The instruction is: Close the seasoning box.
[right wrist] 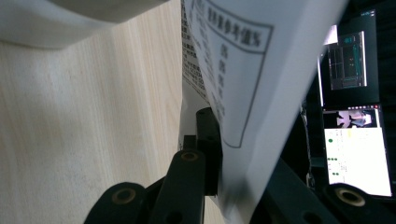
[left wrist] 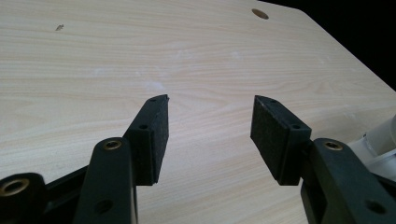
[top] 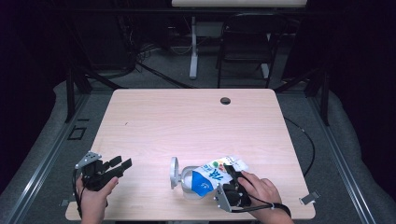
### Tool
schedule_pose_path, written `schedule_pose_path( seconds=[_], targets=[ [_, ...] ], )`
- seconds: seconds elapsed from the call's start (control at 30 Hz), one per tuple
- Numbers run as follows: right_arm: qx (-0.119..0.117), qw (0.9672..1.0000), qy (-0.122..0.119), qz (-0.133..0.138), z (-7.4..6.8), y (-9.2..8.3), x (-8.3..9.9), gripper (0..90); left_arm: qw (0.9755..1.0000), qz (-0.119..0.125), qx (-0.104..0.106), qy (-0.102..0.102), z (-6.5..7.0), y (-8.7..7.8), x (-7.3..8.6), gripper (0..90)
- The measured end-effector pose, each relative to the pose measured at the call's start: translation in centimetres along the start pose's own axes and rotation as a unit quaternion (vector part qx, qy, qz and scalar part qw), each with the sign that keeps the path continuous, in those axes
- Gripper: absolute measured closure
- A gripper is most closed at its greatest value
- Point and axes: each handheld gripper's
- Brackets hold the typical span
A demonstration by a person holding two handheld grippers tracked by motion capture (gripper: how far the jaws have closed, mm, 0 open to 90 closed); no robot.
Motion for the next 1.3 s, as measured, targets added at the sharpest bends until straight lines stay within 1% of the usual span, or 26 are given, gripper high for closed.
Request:
schedule_pose_path(
  seconds=[0.03, 0.07, 0.13, 0.17, 0.2, 0.27, 0.3, 0.37, 0.4, 0.5, 0.53, 0.6, 0.67, 0.73, 0.8, 0.9, 0.93, 0.97, 1.03, 1.1, 1.13, 1.17, 1.23, 1.27, 1.3],
  targets=[
    [0.0, 0.9999, 0.013, 0.01, 0.0, 0.0, -0.1, 88.0, 1.0, -0.001, -0.001, 0.0, -0.1, 0.0, 0.0, 47.4],
    [0.001, 0.9999, 0.014, 0.004, 0.1, -0.1, -0.1, 88.0, 1.0, 0.001, -0.001, -0.001, -0.1, 0.0, 0.0, 47.4],
    [0.002, 0.9993, 0.033, 0.02, 0.0, 0.2, -0.2, 88.0, 1.0, 0.0, -0.001, -0.002, -0.1, 0.0, 0.0, 47.4],
    [0.001, 0.9992, 0.035, 0.018, 0.0, 0.2, -0.3, 88.0, 1.0, 0.0, -0.001, -0.002, -0.1, -0.1, 0.0, 47.4],
    [0.001, 0.9994, 0.034, 0.01, 0.0, 0.1, -0.4, 88.0, 1.0, 0.001, -0.001, -0.001, -0.1, -0.1, 0.0, 47.4],
    [-0.002, 0.9985, 0.048, 0.025, -0.3, 0.2, -0.5, 88.0, 1.0, 0.0, -0.001, -0.001, -0.2, -0.2, 0.0, 47.4],
    [-0.002, 0.9985, 0.05, 0.02, -0.2, 0.1, -0.5, 88.0, 1.0, 0.001, -0.001, -0.001, -0.2, -0.2, 0.0, 47.4],
    [-0.005, 0.9961, 0.08, 0.036, -0.4, 0.2, -0.3, 88.0, 1.0, 0.002, -0.002, -0.003, -0.2, -0.2, 0.0, 47.4],
    [-0.007, 0.995, 0.092, 0.038, -0.3, 0.1, -0.2, 88.0, 1.0, 0.002, -0.002, -0.003, -0.2, -0.2, 0.0, 47.4],
    [-0.007, 0.991, 0.123, 0.051, -0.4, 0.1, 0.0, 88.0, 1.0, 0.003, -0.003, -0.004, -0.3, -0.2, 0.0, 47.4],
    [-0.012, 0.9893, 0.135, 0.054, -0.4, 0.1, 0.1, 88.0, 1.0, 0.003, -0.003, -0.004, -0.3, -0.2, 0.0, 47.4],
    [-0.014, 0.9887, 0.141, 0.047, -0.4, -0.1, 0.2, 88.0, 1.0, 0.001, -0.003, -0.003, -0.3, -0.1, 0.0, 47.4],
    [-0.017, 0.9859, 0.156, 0.058, -0.6, 0.0, 0.3, 88.0, 1.0, 0.001, -0.002, -0.001, -0.3, -0.1, 0.0, 47.4],
    [-0.019, 0.9849, 0.161, 0.061, -0.7, 0.0, 0.3, 88.0, 1.0, 0.0, -0.002, 0.0, -0.2, -0.1, 0.0, 47.4],
    [-0.019, 0.9854, 0.158, 0.061, -0.8, 0.0, 0.2, 88.0, 1.0, 0.001, -0.002, 0.0, -0.2, -0.1, 0.0, 47.4],
    [-0.022, 0.9841, 0.164, 0.064, -0.9, 0.0, 0.0, 88.0, 1.0, -0.001, -0.002, -0.002, -0.3, -0.2, 0.1, 47.4],
    [-0.024, 0.9827, 0.171, 0.068, -1.0, 0.1, 0.0, 88.0, 1.0, 0.0, -0.003, -0.002, -0.3, -0.2, 0.1, 47.4],
    [-0.028, 0.982, 0.174, 0.067, -1.0, 0.1, -0.1, 88.0, 1.0, 0.001, -0.003, -0.002, -0.3, -0.2, 0.1, 47.4],
    [-0.031, 0.9798, 0.183, 0.074, -1.1, 0.3, -0.1, 88.0, 1.0, 0.0, -0.003, -0.001, -0.3, -0.3, 0.0, 47.4],
    [-0.043, 0.9772, 0.193, 0.077, -1.2, 0.6, -0.1, 88.0, 1.0, 0.002, -0.003, -0.001, -0.3, -0.3, 0.0, 47.4],
    [-0.046, 0.9769, 0.195, 0.075, -1.2, 0.7, -0.1, 88.1, 1.0, 0.002, -0.004, 0.0, -0.3, -0.3, 0.0, 47.4],
    [-0.048, 0.9751, 0.201, 0.081, -1.3, 0.8, -0.1, 88.1, 1.0, 0.002, -0.004, 0.0, -0.3, -0.3, 0.0, 47.4],
    [-0.053, 0.9723, 0.212, 0.082, -1.2, 0.9, 0.1, 88.1, 1.0, 0.002, -0.004, -0.001, -0.3, -0.4, 0.1, 47.4],
    [-0.057, 0.9694, 0.222, 0.087, -1.0, 1.0, 0.2, 88.1, 1.0, 0.002, -0.005, -0.001, -0.3, -0.4, 0.1, 47.4],
    [-0.059, 0.9671, 0.231, 0.09, -1.0, 1.0, 0.3, 88.1, 1.0, 0.003, -0.005, -0.001, -0.4, -0.4, 0.1, 47.4]
  ],
)
Point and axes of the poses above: each handheld gripper's, and its own axes: y roughly forward along the jaws, x roughly out of its underside, z roughly to its right, and after that the axes turned 4 degrees about -x, right-handed
